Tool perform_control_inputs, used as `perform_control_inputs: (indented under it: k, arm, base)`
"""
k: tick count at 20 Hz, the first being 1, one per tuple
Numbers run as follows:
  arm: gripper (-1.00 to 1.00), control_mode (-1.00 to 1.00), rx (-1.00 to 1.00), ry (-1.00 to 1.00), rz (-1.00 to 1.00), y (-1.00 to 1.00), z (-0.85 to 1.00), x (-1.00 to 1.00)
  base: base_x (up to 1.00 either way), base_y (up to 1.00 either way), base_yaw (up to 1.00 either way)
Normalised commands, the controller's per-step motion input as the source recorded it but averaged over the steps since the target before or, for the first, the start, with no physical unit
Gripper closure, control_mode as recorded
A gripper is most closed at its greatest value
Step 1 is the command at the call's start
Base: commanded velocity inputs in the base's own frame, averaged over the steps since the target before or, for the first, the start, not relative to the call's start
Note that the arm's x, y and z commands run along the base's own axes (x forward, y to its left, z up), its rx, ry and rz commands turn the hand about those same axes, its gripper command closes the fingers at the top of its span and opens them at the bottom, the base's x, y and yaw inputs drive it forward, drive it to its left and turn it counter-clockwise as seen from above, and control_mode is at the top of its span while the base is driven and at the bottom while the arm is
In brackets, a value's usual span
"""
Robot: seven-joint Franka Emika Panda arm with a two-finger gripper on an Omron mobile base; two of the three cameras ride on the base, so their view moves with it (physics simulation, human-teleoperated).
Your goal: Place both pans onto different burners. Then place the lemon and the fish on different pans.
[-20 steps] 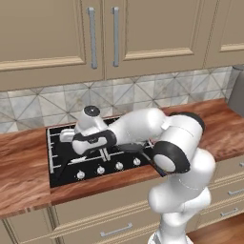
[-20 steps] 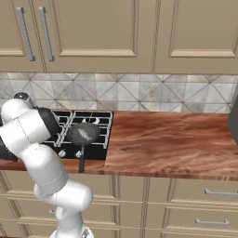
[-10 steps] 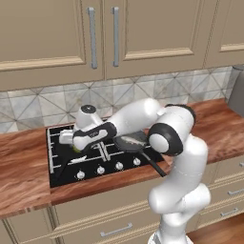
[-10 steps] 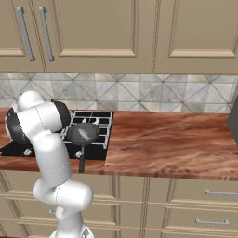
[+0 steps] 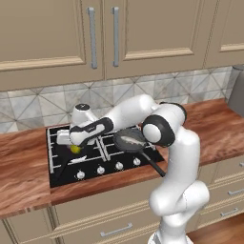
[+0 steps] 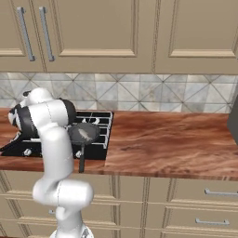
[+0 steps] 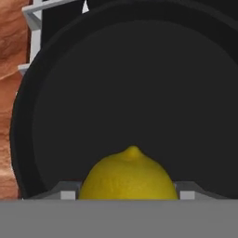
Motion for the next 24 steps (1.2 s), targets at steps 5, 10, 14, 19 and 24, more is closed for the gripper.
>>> perform_control_inputs:
  k: [5, 10, 14, 19, 24]
  arm:
    - [-1.0, -1.0, -0.01, 0.07, -0.01, 0.0, -0.04, 0.09]
    - [-1.0, -1.0, 0.0, 0.02, 0.0, 0.0, 0.0, 0.06]
    - [-1.0, -1.0, 0.0, 0.0, 0.0, 0.0, 0.0, 0.0]
    - [-1.0, -1.0, 0.0, -0.01, 0.0, 0.0, 0.06, 0.0]
    - [-1.0, -1.0, 0.0, -0.08, 0.0, 0.0, 0.31, -0.02]
  base:
    - [0.0, 0.0, 0.0]
    - [0.0, 0.0, 0.0]
    - [0.0, 0.0, 0.0]
    - [0.0, 0.0, 0.0]
    - [0.0, 0.0, 0.0]
